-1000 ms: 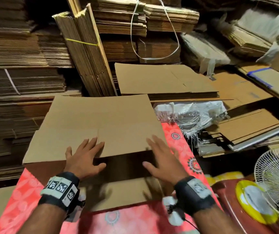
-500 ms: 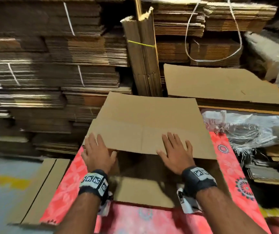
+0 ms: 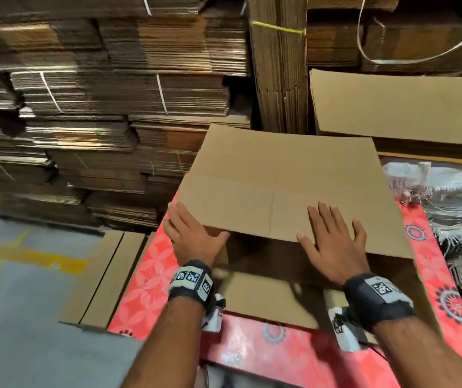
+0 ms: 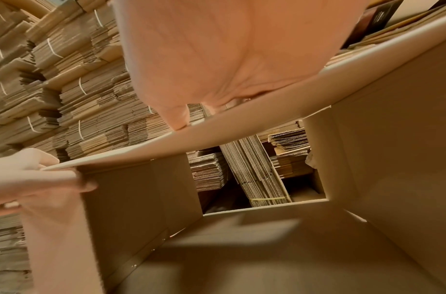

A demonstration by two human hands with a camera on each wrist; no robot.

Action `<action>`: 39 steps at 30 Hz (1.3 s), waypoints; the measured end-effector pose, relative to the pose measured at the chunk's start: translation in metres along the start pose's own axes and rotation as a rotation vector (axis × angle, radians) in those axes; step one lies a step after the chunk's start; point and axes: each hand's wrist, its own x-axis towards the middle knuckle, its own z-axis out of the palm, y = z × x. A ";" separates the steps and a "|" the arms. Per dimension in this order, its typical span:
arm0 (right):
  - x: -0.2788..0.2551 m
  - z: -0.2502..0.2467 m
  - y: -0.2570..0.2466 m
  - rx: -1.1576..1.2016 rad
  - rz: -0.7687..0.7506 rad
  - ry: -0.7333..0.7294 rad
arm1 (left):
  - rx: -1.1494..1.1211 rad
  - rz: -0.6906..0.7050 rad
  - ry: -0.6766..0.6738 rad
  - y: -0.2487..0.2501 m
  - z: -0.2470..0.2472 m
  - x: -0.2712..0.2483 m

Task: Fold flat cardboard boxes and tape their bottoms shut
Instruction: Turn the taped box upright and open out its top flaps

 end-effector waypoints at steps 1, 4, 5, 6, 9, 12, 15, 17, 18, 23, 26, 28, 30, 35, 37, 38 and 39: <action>0.001 0.001 0.001 0.004 0.004 0.001 | -0.011 0.031 -0.011 -0.006 -0.002 0.003; 0.003 0.007 -0.005 -0.001 0.022 -0.018 | -0.139 0.303 -0.180 -0.056 -0.018 0.012; 0.004 0.009 -0.012 -0.011 0.022 -0.013 | -0.240 0.366 -0.275 -0.079 -0.032 0.015; 0.004 0.012 -0.022 -0.019 0.016 0.002 | -0.363 0.353 -0.373 -0.102 -0.050 0.016; 0.008 0.024 -0.065 0.011 -0.025 0.069 | -0.642 0.061 -0.497 -0.166 -0.093 0.019; 0.008 0.055 -0.115 0.042 -0.081 0.069 | -0.776 -0.217 -0.373 -0.215 -0.100 0.023; 0.009 0.106 -0.156 0.068 -0.096 -0.102 | -0.865 -0.509 -0.330 -0.263 -0.084 0.027; 0.009 0.149 -0.168 0.030 -0.102 -0.348 | -0.874 -0.696 -0.310 -0.291 -0.069 0.028; 0.010 0.169 -0.170 -0.009 -0.103 -0.481 | -0.838 -0.762 -0.311 -0.302 -0.063 0.027; 0.024 0.189 -0.178 -0.013 -0.032 -0.699 | -0.534 -0.752 -0.487 -0.343 -0.040 0.029; 0.029 0.158 -0.183 0.044 0.006 -0.438 | -0.449 -0.680 -0.538 -0.352 -0.034 0.045; 0.024 0.136 -0.180 0.060 0.085 -0.201 | -0.473 -0.690 -0.544 -0.353 -0.028 0.053; 0.019 0.125 -0.171 0.068 0.149 -0.092 | -0.532 -0.738 -0.520 -0.349 -0.032 0.060; -0.010 0.121 -0.153 -0.006 0.095 0.033 | -0.841 -0.888 -0.377 -0.325 -0.036 0.049; -0.033 0.126 -0.154 0.000 0.041 -0.015 | -0.985 -0.975 -0.298 -0.319 -0.035 0.040; -0.048 0.134 -0.156 0.009 0.007 -0.063 | -1.038 -1.004 -0.274 -0.319 -0.033 0.035; -0.064 0.143 -0.158 -0.002 -0.015 -0.132 | -1.091 -1.024 -0.259 -0.316 -0.032 0.029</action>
